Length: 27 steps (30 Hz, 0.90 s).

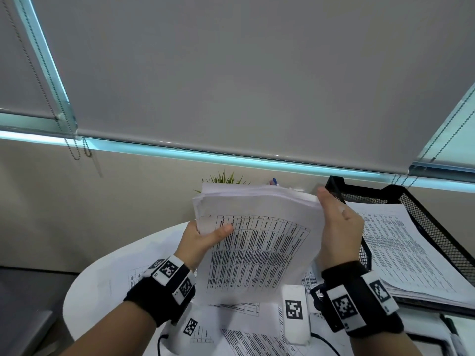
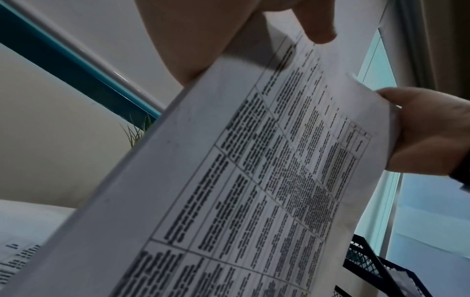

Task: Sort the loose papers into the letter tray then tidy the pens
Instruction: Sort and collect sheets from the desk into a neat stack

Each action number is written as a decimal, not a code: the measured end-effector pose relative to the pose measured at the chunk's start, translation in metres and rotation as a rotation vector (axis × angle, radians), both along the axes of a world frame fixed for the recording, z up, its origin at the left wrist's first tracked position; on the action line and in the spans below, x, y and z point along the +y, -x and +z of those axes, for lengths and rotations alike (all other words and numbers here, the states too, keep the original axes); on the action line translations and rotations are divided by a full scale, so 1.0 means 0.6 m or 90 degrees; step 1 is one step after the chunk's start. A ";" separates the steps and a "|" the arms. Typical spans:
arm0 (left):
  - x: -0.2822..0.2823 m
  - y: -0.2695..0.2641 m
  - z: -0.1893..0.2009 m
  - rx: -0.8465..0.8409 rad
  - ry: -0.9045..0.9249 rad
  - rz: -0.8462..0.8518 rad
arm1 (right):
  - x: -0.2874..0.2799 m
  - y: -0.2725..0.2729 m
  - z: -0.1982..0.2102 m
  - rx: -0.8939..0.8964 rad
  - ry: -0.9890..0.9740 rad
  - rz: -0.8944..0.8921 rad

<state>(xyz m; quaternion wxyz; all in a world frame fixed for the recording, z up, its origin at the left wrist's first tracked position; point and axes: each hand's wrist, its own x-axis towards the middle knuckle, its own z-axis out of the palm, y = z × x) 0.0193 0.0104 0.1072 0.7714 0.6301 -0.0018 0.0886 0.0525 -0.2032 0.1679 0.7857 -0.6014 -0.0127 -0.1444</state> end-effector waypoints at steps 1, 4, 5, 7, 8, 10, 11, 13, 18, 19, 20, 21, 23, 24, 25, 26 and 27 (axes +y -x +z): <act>0.000 0.001 0.002 0.005 0.002 -0.012 | -0.001 0.000 0.002 0.005 0.001 -0.006; -0.002 0.001 0.007 0.030 -0.025 -0.013 | -0.003 -0.002 0.004 -0.034 0.036 -0.016; -0.003 0.000 0.007 0.040 -0.046 0.004 | -0.003 -0.001 0.005 -0.042 0.040 -0.010; -0.004 -0.003 0.007 0.051 -0.072 0.030 | -0.010 -0.001 -0.001 -0.065 0.053 0.023; -0.002 -0.004 0.006 0.055 -0.074 0.036 | -0.015 -0.003 -0.007 -0.071 0.086 0.042; 0.003 -0.003 0.004 0.062 -0.055 0.028 | -0.029 -0.002 -0.029 -0.048 0.144 0.104; 0.006 -0.003 0.002 0.065 -0.041 0.023 | -0.034 0.000 -0.043 -0.009 0.164 0.136; 0.007 -0.001 -0.001 0.077 -0.023 0.025 | -0.040 0.010 -0.072 0.084 0.229 0.181; -0.001 0.003 0.011 0.072 0.018 0.072 | -0.030 0.034 -0.090 0.142 0.191 0.159; -0.002 0.002 0.018 0.060 0.023 0.083 | -0.027 0.037 -0.074 0.109 0.169 0.152; -0.002 0.002 0.026 0.043 0.030 0.089 | -0.024 0.040 -0.059 0.075 0.157 0.151; -0.002 0.001 0.034 0.022 0.036 0.092 | -0.023 0.043 -0.045 0.043 0.152 0.152; -0.004 0.001 0.044 -0.018 0.030 0.100 | -0.020 0.046 -0.030 0.010 0.134 0.148; -0.004 0.000 0.044 -0.030 0.022 0.106 | -0.017 0.048 -0.027 0.008 0.124 0.143; -0.003 0.001 0.040 -0.034 0.020 0.109 | -0.015 0.050 -0.030 0.012 0.120 0.138; -0.004 0.003 0.035 -0.037 0.026 0.103 | -0.014 0.052 -0.037 0.020 0.114 0.131; -0.006 0.006 0.029 -0.032 0.029 0.096 | -0.012 0.054 -0.044 0.031 0.100 0.122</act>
